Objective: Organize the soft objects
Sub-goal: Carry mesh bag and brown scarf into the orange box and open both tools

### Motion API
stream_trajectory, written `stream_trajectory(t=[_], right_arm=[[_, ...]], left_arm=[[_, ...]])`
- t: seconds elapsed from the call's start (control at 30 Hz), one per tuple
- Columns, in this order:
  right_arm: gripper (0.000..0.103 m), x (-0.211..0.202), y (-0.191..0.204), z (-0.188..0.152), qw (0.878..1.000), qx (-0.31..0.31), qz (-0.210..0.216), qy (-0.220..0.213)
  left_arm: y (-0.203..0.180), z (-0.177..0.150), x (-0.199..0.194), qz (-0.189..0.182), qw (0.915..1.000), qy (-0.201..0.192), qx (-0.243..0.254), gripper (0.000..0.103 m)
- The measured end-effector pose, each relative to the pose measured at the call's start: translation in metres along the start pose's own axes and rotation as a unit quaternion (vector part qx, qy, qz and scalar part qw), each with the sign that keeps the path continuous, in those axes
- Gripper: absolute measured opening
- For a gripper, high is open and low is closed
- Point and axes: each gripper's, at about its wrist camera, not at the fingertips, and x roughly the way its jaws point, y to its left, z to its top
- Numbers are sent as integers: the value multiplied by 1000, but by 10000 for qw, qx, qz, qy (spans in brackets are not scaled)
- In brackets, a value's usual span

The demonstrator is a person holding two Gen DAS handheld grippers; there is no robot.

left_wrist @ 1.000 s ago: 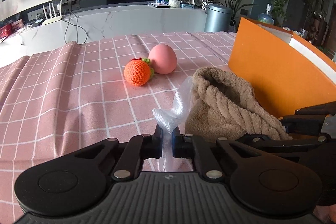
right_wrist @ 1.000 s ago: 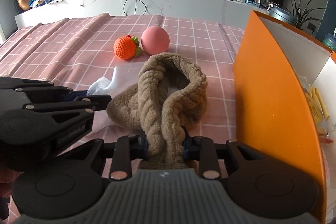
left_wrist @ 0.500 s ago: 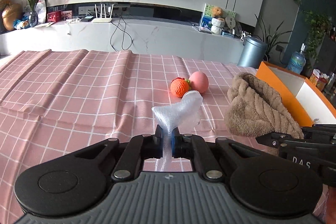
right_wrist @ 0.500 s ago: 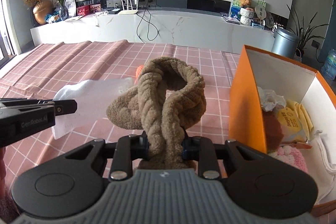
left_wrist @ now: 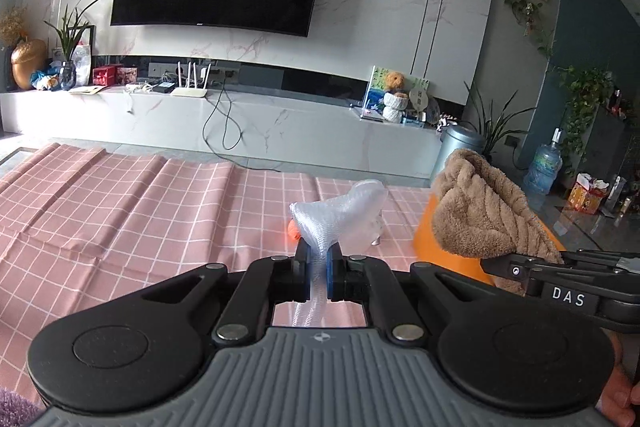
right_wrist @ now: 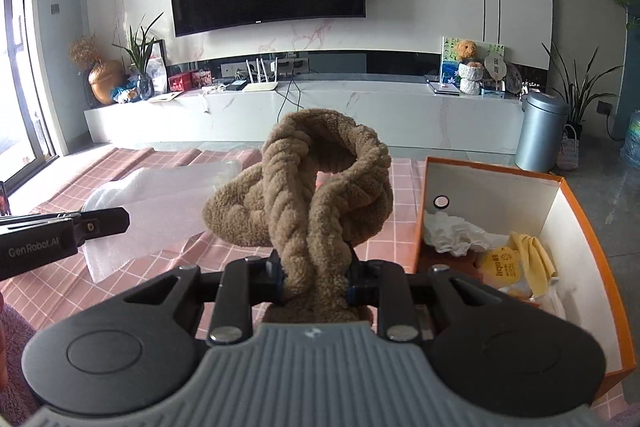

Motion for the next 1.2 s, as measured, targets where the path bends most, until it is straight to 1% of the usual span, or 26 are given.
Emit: stream_trajectory(t=[0.17, 0.27, 0.4, 0.6, 0.83, 1.03, 1.2], right_arm=[[24, -25, -32, 8, 9993, 194, -171, -257], [24, -36, -52, 13, 9985, 267, -315, -368], [24, -44, -79, 18, 9975, 392, -451, -371], [24, -45, -117, 26, 9963, 261, -772, -285], [24, -34, -168, 35, 9940, 420, -1009, -31], [24, -16, -203, 41, 9921, 553, -1116, 171], [24, 11, -227, 38, 9902, 688, -1094, 532]], left_arm=[[-33, 13, -4, -434, 9988, -196, 132, 7], [-58, 18, 3, -664, 9968, -258, 371, 7], [-90, 22, 19, -966, 9934, -233, 569, 7], [-125, 21, 43, -1282, 9888, -72, 758, 7], [-150, 15, 72, -1462, 9850, 205, 895, 7], [-154, 11, 95, -1381, 9841, 397, 1039, 7], [-158, 10, 112, -1369, 9825, 574, 1125, 7]])
